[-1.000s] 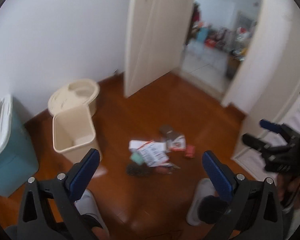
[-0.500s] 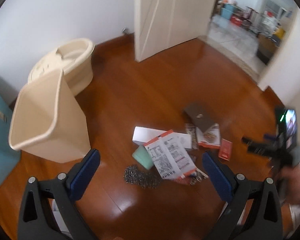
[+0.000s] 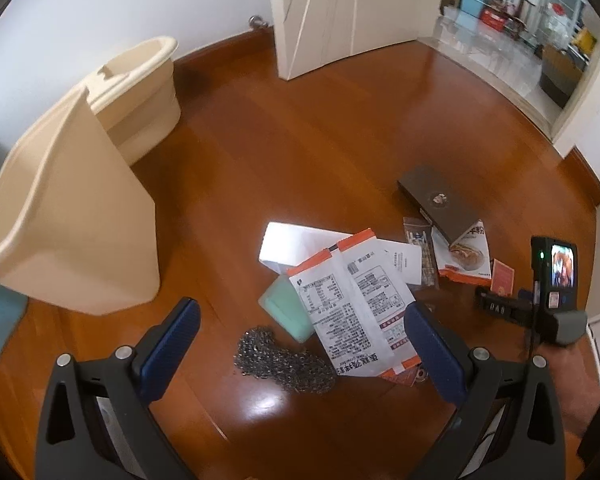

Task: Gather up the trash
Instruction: 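Grasp the white-orange snack bag with left tool while right tool grasps red cigarette pack, then drop the snack bag into the beige bin with left tool while right tool drops the red pack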

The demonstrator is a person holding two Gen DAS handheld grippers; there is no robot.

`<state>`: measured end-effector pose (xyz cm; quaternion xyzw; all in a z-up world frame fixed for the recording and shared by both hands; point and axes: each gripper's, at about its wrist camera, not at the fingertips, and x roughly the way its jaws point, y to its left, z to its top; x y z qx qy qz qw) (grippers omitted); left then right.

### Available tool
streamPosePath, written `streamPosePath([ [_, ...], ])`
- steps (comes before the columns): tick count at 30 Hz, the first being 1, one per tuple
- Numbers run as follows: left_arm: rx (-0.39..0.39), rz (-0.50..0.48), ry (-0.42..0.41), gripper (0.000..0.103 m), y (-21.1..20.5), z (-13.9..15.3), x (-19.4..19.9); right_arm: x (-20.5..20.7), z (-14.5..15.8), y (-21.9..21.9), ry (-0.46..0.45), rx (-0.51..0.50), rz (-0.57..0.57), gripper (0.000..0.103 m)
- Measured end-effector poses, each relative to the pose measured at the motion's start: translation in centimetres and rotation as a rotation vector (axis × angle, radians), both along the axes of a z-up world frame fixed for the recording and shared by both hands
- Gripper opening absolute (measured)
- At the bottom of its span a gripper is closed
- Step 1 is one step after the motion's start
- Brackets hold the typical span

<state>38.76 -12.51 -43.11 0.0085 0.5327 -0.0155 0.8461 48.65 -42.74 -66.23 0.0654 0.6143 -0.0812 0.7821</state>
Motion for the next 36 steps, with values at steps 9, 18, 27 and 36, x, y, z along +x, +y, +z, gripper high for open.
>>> streamPosePath([
  [9, -0.088, 0.071, 0.128, 0.103, -1.8, -5.7, 1.0, -0.8, -2.6, -3.0, -0.038, 0.119, -0.061, 0.062],
  [18, -0.238, 0.181, 0.329, 0.054, -1.3, -13.2, 2.4, -3.5, -2.0, -2.9, -0.121, 0.139, -0.048, 0.062],
  [27, -0.275, 0.119, 0.258, 0.010, -1.5, -10.5, 1.6, -4.5, 0.7, -4.0, -0.148, 0.138, -0.088, 0.063],
  [36, -0.250, 0.089, 0.013, 0.009, 0.3, -1.5, 0.0, -5.4, 3.8, -3.9, -0.209, 0.100, -0.051, 0.060],
])
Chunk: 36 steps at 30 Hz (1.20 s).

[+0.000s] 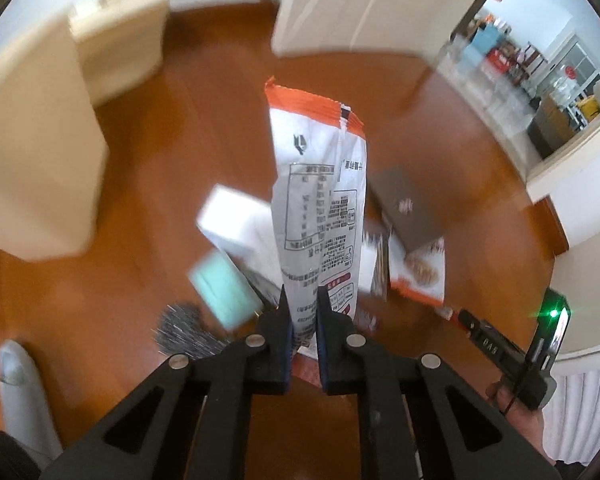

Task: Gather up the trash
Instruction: 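Drop the snack bag into the beige bin with left tool while right tool drops the red pack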

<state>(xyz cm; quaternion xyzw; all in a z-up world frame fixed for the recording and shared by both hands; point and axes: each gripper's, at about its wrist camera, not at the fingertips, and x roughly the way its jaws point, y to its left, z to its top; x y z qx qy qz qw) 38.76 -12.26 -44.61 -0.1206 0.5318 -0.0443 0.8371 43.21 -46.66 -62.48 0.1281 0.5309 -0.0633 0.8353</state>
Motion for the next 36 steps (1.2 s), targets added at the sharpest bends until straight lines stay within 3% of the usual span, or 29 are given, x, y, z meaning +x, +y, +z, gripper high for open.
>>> streamPosePath([
  [7, 0.062, 0.123, -0.202, 0.009, 6.5, 10.8, -0.1, 0.0, 4.7, 1.0, -0.074, -0.042, 0.034, 0.058],
  [13, 0.052, 0.208, -0.294, 0.009, 11.4, 17.5, 0.3, -0.9, 13.2, 3.3, -0.163, -0.113, 0.104, 0.058],
  [18, 0.082, 0.332, -0.291, 0.009, 18.7, 18.7, 0.5, -0.5, 22.0, 7.6, -0.276, -0.142, 0.225, 0.058],
  [23, 0.109, 0.463, -0.202, 0.009, 27.2, 15.7, 3.4, 0.7, 29.7, 15.3, -0.367, -0.122, 0.393, 0.058],
  [25, 0.110, 0.469, -0.152, 0.018, 28.3, 14.2, 5.4, 1.6, 31.9, 18.6, -0.386, -0.107, 0.451, 0.058],
  [27, 0.036, 0.454, -0.088, 0.042, 30.2, 13.0, 6.1, 2.6, 34.1, 22.9, -0.401, -0.076, 0.518, 0.058],
  [28, 0.019, 0.466, -0.092, 0.049, 30.8, 12.9, 5.9, 2.9, 34.8, 24.7, -0.406, -0.061, 0.544, 0.058],
  [30, 0.038, 0.477, -0.125, 0.083, 31.1, 13.5, 5.5, 3.3, 36.2, 28.9, -0.416, -0.030, 0.605, 0.058],
  [32, 0.072, 0.487, -0.167, 0.094, 31.4, 14.3, 5.2, 3.5, 37.0, 32.5, -0.426, -0.012, 0.653, 0.058],
  [36, 0.075, 0.523, -0.210, 0.096, 33.0, 15.6, 3.7, 4.5, 38.2, 39.9, -0.445, 0.033, 0.734, 0.058],
])
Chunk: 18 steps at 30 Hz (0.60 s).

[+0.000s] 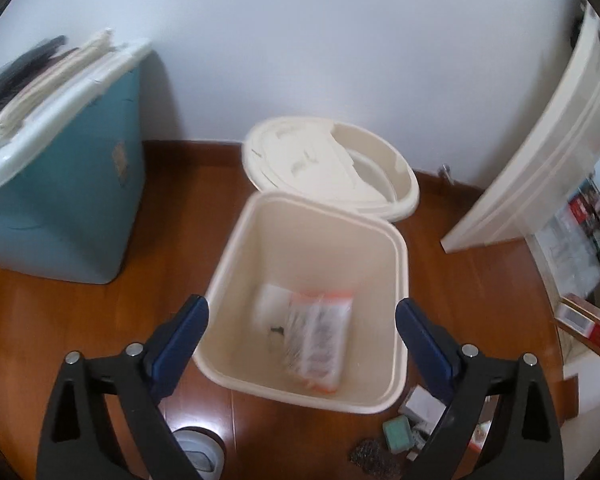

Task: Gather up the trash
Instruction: 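Drop the snack bag into the beige bin with left tool while right tool drops the red pack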

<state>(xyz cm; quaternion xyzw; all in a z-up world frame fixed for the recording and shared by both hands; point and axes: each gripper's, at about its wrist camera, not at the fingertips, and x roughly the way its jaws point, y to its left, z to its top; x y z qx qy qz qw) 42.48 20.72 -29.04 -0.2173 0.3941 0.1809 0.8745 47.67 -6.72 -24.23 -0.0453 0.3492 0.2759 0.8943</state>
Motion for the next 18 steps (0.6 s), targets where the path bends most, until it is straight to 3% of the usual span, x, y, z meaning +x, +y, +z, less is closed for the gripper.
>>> streamPosePath([
  [5, 0.005, 0.129, -0.060, 0.096, 2.7, 1.4, -4.1, 2.3, -2.2, 8.0, 0.060, 0.022, 0.068, 0.058],
  [11, 0.004, 0.189, -0.075, 0.096, 4.6, 1.8, -5.3, 4.1, -8.8, 17.2, 0.204, -0.051, 0.109, 0.060],
  [14, 0.002, 0.190, -0.074, 0.096, 4.7, 2.0, -5.7, 4.1, -10.9, 17.9, 0.279, -0.076, 0.097, 0.066],
  [18, 0.019, 0.154, -0.083, 0.096, 3.2, 2.2, -5.3, 3.0, -8.3, 13.9, 0.238, -0.055, 0.131, 0.067],
])
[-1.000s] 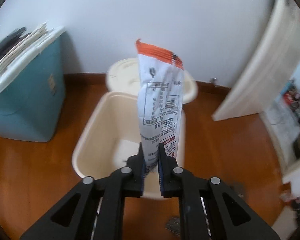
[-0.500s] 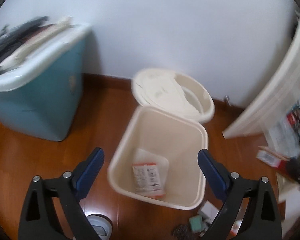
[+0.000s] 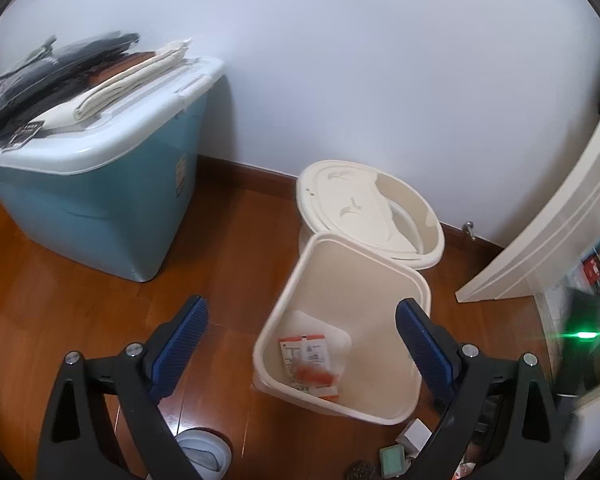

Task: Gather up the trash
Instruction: 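Drop the snack bag into the beige bin with left tool while right tool drops the red pack, then grasp the small white box with right tool while left tool grasps a red box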

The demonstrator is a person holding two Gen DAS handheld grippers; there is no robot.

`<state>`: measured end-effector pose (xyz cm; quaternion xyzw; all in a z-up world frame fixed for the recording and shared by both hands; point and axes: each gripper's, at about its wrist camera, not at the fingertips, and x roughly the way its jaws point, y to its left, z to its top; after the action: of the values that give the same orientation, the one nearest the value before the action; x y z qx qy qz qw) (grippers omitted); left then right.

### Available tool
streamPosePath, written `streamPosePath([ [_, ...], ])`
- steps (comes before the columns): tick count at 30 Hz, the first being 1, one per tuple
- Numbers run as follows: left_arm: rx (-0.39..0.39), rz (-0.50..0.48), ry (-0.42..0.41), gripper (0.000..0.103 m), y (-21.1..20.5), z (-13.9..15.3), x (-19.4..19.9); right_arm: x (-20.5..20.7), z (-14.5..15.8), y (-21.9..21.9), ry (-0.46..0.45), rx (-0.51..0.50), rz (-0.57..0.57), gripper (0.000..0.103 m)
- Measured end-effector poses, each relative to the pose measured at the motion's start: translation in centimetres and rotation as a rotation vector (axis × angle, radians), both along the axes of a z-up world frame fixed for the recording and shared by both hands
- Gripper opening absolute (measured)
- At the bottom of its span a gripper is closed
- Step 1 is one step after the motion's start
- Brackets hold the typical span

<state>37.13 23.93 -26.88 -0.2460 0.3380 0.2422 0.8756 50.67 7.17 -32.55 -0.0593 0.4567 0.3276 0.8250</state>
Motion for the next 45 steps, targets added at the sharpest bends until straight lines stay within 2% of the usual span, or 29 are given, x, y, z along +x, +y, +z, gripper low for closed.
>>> streamPosePath([
  [2, 0.010, -0.034, 0.000, 0.096, -1.4, 0.1, 0.1, -0.1, 2.0, -3.9, -0.005, 0.029, 0.001, 0.068],
  [3, 0.017, -0.062, 0.000, 0.096, -2.6, 0.0, 0.3, -0.4, 3.0, -6.7, -0.022, 0.027, -0.004, 0.073],
  [5, 0.056, -0.140, 0.001, 0.096, -5.8, -0.3, 0.5, -1.1, 4.0, -12.6, -0.055, -0.018, -0.023, 0.080],
  [7, 0.100, -0.224, 0.014, 0.096, -9.4, -1.1, 0.6, -1.6, 3.5, -17.4, -0.075, -0.079, -0.047, 0.084],
  [9, 0.133, -0.308, 0.040, 0.096, -12.8, -2.2, 0.6, -2.6, 0.8, -23.1, -0.042, -0.138, -0.072, 0.085],
  [10, 0.151, -0.353, 0.057, 0.096, -14.8, -3.1, 0.6, -3.1, -0.5, -24.7, -0.026, -0.163, -0.084, 0.085],
  [11, 0.160, -0.390, 0.069, 0.096, -16.4, -3.8, 0.5, -3.7, -2.7, -26.4, -0.014, -0.207, -0.093, 0.084],
  [13, 0.178, -0.471, 0.110, 0.096, -20.0, -6.0, 0.1, -5.7, -7.5, -28.9, 0.019, -0.282, -0.043, 0.084],
  [15, 0.175, -0.516, 0.141, 0.096, -22.1, -7.8, -0.3, -7.8, -13.2, -30.2, 0.072, -0.346, 0.020, 0.084],
  [17, 0.180, -0.540, 0.178, 0.096, -23.5, -9.7, -0.6, -9.1, -17.5, -30.1, 0.097, -0.372, 0.091, 0.082],
  [20, 0.192, -0.570, 0.243, 0.096, -24.9, -12.6, -0.6, -9.7, -22.3, -28.5, 0.127, -0.416, 0.163, 0.075],
  [21, 0.188, -0.570, 0.258, 0.096, -25.0, -13.5, -0.6, -9.7, -23.5, -28.1, 0.147, -0.409, 0.187, 0.074],
  [24, 0.177, -0.565, 0.289, 0.096, -25.2, -15.1, -0.1, -9.7, -25.8, -26.8, 0.103, -0.435, 0.267, 0.074],
  [28, 0.184, -0.573, 0.309, 0.096, -25.9, -16.4, -0.1, -7.8, -29.1, -26.2, 0.131, -0.455, 0.250, 0.071],
  [29, 0.183, -0.572, 0.313, 0.096, -25.9, -16.7, -0.1, -7.2, -30.1, -26.3, 0.152, -0.452, 0.241, 0.068],
  [31, 0.184, -0.572, 0.325, 0.096, -25.6, -17.2, 0.1, -6.3, -31.6, -26.2, 0.218, -0.440, 0.234, 0.053],
  [32, 0.188, -0.572, 0.330, 0.096, -25.6, -17.4, -0.1, -6.3, -32.4, -26.2, 0.250, -0.439, 0.246, 0.038],
  [33, 0.187, -0.570, 0.339, 0.096, -25.6, -17.7, -0.1, -6.3, -32.6, -26.3, 0.246, -0.442, 0.245, 0.027],
  [36, 0.165, -0.565, 0.349, 0.096, -25.7, -18.3, -0.2, -6.2, -31.4, -27.2, 0.225, -0.419, 0.221, 0.019],
  [38, 0.140, -0.576, 0.347, 0.096, -26.5, -18.8, -0.2, -6.2, -29.0, -28.7, 0.210, -0.358, 0.195, 0.018],
  [41, 0.062, -0.610, 0.361, 0.097, -28.8, -20.1, 0.0, -6.4, -25.1, -31.9, 0.194, -0.259, 0.113, 0.018],
  [45, -0.101, -0.580, 0.432, 0.101, -32.4, -23.8, 0.3, -6.9, -21.1, -37.4, 0.172, -0.135, -0.047, 0.018],
])
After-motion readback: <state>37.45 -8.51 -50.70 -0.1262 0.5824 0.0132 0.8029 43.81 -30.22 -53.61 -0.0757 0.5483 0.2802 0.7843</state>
